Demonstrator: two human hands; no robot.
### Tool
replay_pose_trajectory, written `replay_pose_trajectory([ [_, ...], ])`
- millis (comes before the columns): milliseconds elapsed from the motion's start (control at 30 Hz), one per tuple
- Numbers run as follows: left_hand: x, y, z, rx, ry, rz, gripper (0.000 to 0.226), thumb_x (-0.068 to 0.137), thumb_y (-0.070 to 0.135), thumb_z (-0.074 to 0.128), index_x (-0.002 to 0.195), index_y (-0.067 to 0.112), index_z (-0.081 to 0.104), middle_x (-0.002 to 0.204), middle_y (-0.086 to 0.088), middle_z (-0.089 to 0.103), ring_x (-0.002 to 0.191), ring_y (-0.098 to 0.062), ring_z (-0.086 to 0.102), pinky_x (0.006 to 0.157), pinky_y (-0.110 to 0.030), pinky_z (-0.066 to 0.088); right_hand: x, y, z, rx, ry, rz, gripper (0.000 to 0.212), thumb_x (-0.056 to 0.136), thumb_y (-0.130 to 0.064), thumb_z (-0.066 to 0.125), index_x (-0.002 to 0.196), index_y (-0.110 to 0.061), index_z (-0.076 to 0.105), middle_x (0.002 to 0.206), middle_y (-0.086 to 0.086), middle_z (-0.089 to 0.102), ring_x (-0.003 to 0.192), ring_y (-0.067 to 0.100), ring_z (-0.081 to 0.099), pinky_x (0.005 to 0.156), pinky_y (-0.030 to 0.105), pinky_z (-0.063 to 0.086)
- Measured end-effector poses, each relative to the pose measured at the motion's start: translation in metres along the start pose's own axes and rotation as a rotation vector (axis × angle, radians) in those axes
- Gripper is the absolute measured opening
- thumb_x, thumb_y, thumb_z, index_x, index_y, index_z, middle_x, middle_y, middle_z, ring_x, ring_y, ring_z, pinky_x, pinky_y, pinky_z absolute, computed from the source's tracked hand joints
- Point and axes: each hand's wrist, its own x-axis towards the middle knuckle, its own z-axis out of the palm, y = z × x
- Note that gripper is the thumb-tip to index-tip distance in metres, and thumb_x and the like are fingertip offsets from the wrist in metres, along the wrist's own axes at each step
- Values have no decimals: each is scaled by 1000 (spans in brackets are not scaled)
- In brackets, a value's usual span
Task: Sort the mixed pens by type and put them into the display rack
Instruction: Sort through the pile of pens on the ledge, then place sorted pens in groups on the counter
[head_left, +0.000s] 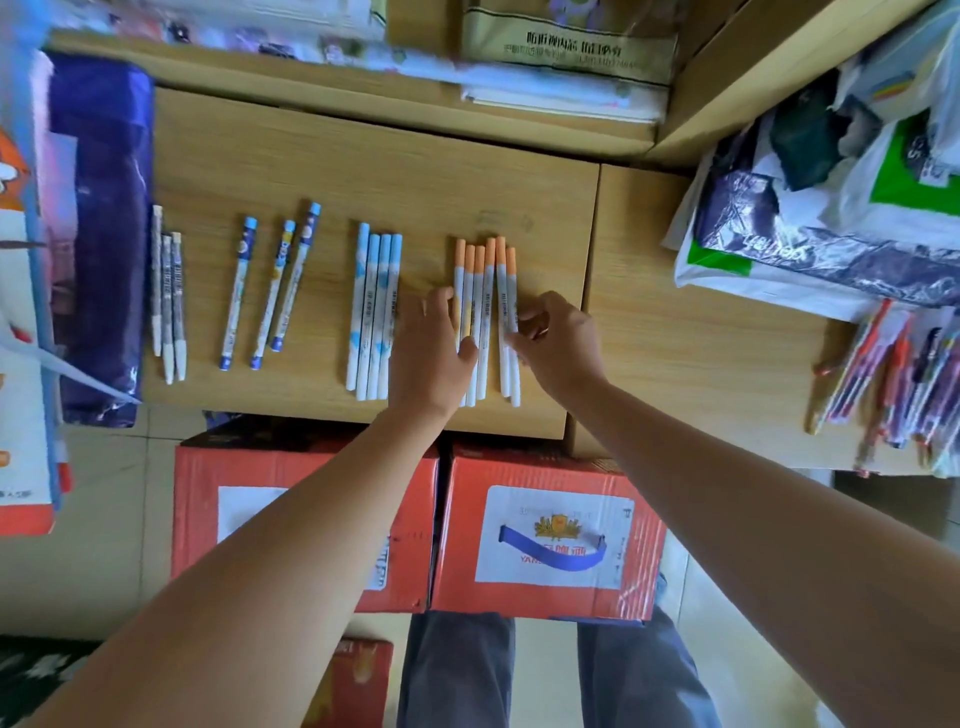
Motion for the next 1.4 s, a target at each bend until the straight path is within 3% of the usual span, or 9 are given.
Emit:
replay_pose_trajectory([
  [233, -1, 0, -2, 67, -13, 6, 52, 90, 22, 61, 136, 10, 40, 127, -12, 45, 103, -28, 57, 81, -38, 52, -8, 5, 3, 31, -40, -3, 16, 82, -13, 71, 93, -15, 60, 76, -8, 60, 68, 8, 58, 61, 14, 45],
  [333, -3, 8, -4, 144, 41, 23, 46, 89, 20, 59, 131, 9, 44, 127, -14, 46, 107, -29, 54, 74, -35, 46, -10, 9, -13, 111, -82, 6, 11, 85, -13, 66, 93, -18, 60, 73, -12, 59, 65, 7, 59, 62, 21, 49],
  [500, -9, 46, 2, 151, 134, 264, 29, 82, 8, 61, 111, 7, 60, 108, -16, 56, 97, -33, 57, 73, -39, 47, -25, 37, -57, 218, -46, 27, 5, 88, -12, 62, 90, -17, 63, 66, -7, 61, 57, 12, 62, 61, 31, 53],
  [700, -21, 124, 50, 96, -108, 393, 20, 89, 11, 51, 101, 19, 66, 97, 1, 65, 93, -20, 58, 77, -33, 47, -51, 116, -125, 264, 88, 164, 18, 87, -8, 60, 80, -24, 61, 65, -3, 63, 52, 13, 60, 57, 32, 49],
  [800, -35, 164, 92, 99, -261, 388, 21, 89, 13, 51, 103, 20, 65, 100, -1, 66, 91, -22, 60, 76, -33, 47, -63, 164, -162, 250, 150, 228, 24, 88, -10, 60, 76, -31, 59, 64, -3, 62, 50, 13, 58, 53, 32, 46],
  [900, -51, 203, 136, 122, -368, 371, 22, 89, 16, 53, 109, 20, 62, 102, -3, 66, 94, -24, 60, 78, -34, 48, -74, 213, -199, 207, 193, 278, 10, 89, -12, 58, 85, -19, 63, 63, -5, 61, 51, 15, 58, 60, 38, 52],
  [1033, -67, 248, 191, 167, -456, 361, 30, 91, 19, 53, 121, 23, 56, 104, -7, 59, 97, -27, 58, 82, -40, 48, -83, 276, -245, 37, 219, 321, 4, 88, -27, 59, 86, -23, 60, 72, 3, 67, 67, 30, 65, 68, 45, 54],
  [1167, -73, 285, 233, 206, -488, 372, 44, 90, 17, 53, 132, 31, 49, 108, -8, 50, 96, -28, 56, 80, -40, 49, -83, 315, -277, -111, 230, 358, 15, 89, -28, 60, 98, -17, 64, 83, 2, 68, 82, 29, 64, 67, 33, 48],
  [1400, -76, 314, 263, 275, -430, 340, 47, 92, 16, 53, 135, 32, 44, 112, -6, 47, 90, -24, 56, 71, -36, 48, -64, 338, -288, -237, 177, 249, 20, 91, -28, 59, 102, -12, 62, 79, 6, 68, 71, 26, 62, 54, 29, 45],
])
